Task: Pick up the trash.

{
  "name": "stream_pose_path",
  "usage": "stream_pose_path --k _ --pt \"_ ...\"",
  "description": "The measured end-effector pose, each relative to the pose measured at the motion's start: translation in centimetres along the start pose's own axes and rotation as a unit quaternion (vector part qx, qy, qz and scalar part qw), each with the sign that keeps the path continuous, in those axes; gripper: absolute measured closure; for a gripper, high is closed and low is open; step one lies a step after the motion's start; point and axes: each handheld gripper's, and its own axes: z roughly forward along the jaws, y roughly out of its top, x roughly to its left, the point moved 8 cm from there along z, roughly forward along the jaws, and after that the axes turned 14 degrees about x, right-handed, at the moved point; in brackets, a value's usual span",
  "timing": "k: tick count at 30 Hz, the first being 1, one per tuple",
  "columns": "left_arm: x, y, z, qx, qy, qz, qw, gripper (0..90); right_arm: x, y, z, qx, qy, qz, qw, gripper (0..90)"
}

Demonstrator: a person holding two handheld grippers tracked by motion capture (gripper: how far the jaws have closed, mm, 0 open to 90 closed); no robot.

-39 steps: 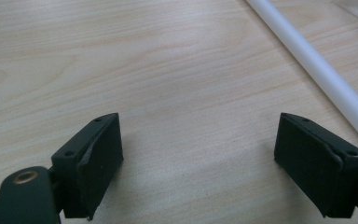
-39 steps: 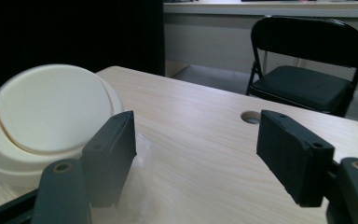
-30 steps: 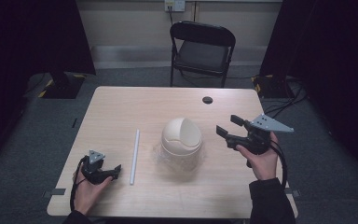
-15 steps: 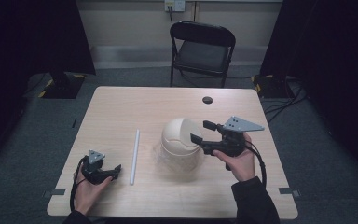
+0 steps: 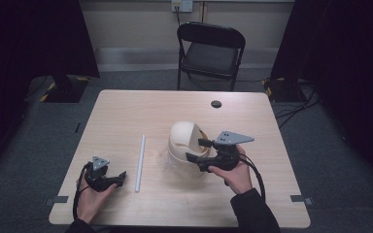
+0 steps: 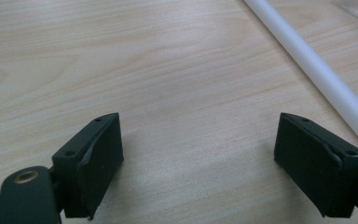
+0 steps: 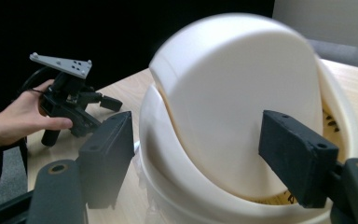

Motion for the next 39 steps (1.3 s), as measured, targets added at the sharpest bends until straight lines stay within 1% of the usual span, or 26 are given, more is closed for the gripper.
stream_pose_path --k 3,4,5,6,10,14,16,17,18,19,20,21,22,23,24,25,26,27,28,29,31,34,35,36,38,39 --pt "0.0 0.0 0.0 0.0 0.0 0.0 1.0 15.1 0.1 -0.2 0.4 0.004 0.006 0.002 1.0 25.6" --pt "0.0 0.0 0.0 0.0 0.0 0.0 1.0 15.1 0.1 -0.4 0.9 0.012 0.009 0.002 0.9999 24.9" --pt "0.0 0.0 0.0 0.0 0.0 0.0 1.0 15.1 0.1 -0.4 0.9 0.012 0.009 0.002 0.9999 24.9" --pt "0.0 0.0 0.0 0.0 0.0 0.0 1.0 15.1 0.0 -0.5 1.2 0.019 0.009 0.002 0.9998 24.9" --pt "0.0 0.0 0.0 0.0 0.0 0.0 1.0 15.3 0.1 -0.5 1.6 0.022 0.01 0.001 0.9997 25.1" --pt "0.2 -0.1 -0.1 -0.002 0.003 0.001 1.0 18.1 0.2 -0.3 0.9 0.01 0.008 0.0 0.9999 25.3" --pt "0.3 -0.1 -0.2 -0.007 0.001 -0.005 1.0 21.5 -0.1 -0.2 0.0 0.002 0.004 0.003 1.0 25.2" --pt "0.4 -0.1 -0.3 -0.007 0.002 -0.005 1.0 25.0 -0.5 -0.1 -0.8 -0.007 -0.002 0.006 1.0 25.2" --pt "0.5 -0.1 -0.3 -0.008 0.004 -0.001 1.0 26.7 -0.7 -0.1 -1.3 -0.012 -0.007 0.008 0.9999 25.2" --pt "0.6 -0.1 -0.3 -0.011 0.003 -0.005 0.9999 26.7 -0.7 -0.1 -1.3 -0.012 -0.007 0.008 0.9999 25.2" --pt "0.7 -0.1 -0.4 -0.012 0.007 -0.004 0.9999 29.7 -1.4 -0.1 -2.5 -0.026 -0.02 0.015 0.9994 25.1" --pt "0.7 -0.1 -0.4 -0.012 0.007 -0.004 0.9999 31.0 -1.4 -0.1 -2.5 -0.026 -0.02 0.015 0.9994 25.1" --pt "0.7 -0.1 -0.4 -0.012 0.006 -0.003 0.9999 31.0 -1.7 -0.2 -2.9 -0.031 -0.027 0.017 0.999 25.0" --pt "0.7 -0.1 -0.5 -0.01 0.006 -0.002 0.9999 33.4 -2.2 -0.3 -3.6 -0.035 -0.036 0.021 0.9985 24.7" --pt "0.7 -0.1 -0.6 -0.007 0.01 0.0 0.9999 35.4 -2.5 -0.4 -4.0 -0.04 -0.042 0.022 0.998 24.6" --pt "0.6 0.0 -0.6 -0.009 0.009 0.002 0.9999 35.4 -3.1 -0.6 -4.7 -0.046 -0.057 0.026 0.997 24.0" --pt "0.4 0.2 -0.8 -0.017 0.004 -0.001 0.9998 37.3 -4.1 -1.0 -5.6 -0.052 -0.079 0.034 0.9949 22.9" --pt "0.2 0.4 -1.0 -0.022 0.001 -0.003 0.9997 37.3 -4.1 -1.0 -5.6 -0.052 -0.079 0.034 0.9949 22.9" --pt "0.0 0.6 -1.3 -0.027 -0.002 0.003 0.9996 37.6 -4.6 -1.3 -5.9 -0.052 -0.089 0.037 0.994 22.8" --pt "-0.3 0.9 -1.5 -0.035 -0.005 0.003 0.9994 38.4 -5.2 -1.7 -6.3 -0.051 -0.105 0.043 0.9922 22.6" --pt "-1.1 1.3 -1.7 -0.044 -0.019 0.005 0.9989 40.0 -6.2 -2.4 -6.9 -0.053 -0.125 0.055 0.9892 22.4" --pt "-2.4 1.9 -1.6 -0.047 -0.034 0.012 0.9983 41.7 -7.4 -3.4 -7.3 -0.053 -0.148 0.073 0.9849 22.4" --pt "-2.8 2.0 -1.5 -0.045 -0.037 0.015 0.9982 42.9 -8.0 -3.9 -7.5 -0.051 -0.158 0.078 0.9829 22.5" --pt "-3.3 2.2 -1.4 -0.044 -0.042 0.018 0.998 43.3 -8.0 -3.9 -7.5 -0.051 -0.158 0.078 0.9829 22.5" --pt "-4.3 2.5 -0.9 -0.038 -0.05 0.026 0.9977 43.3 -8.5 -4.4 -7.7 -0.047 -0.167 0.084 0.9813 22.7" --pt "-4.7 2.6 -0.7 -0.037 -0.052 0.028 0.9975 43.4 -8.8 -4.6 -7.9 -0.049 -0.172 0.088 0.9799 22.8"
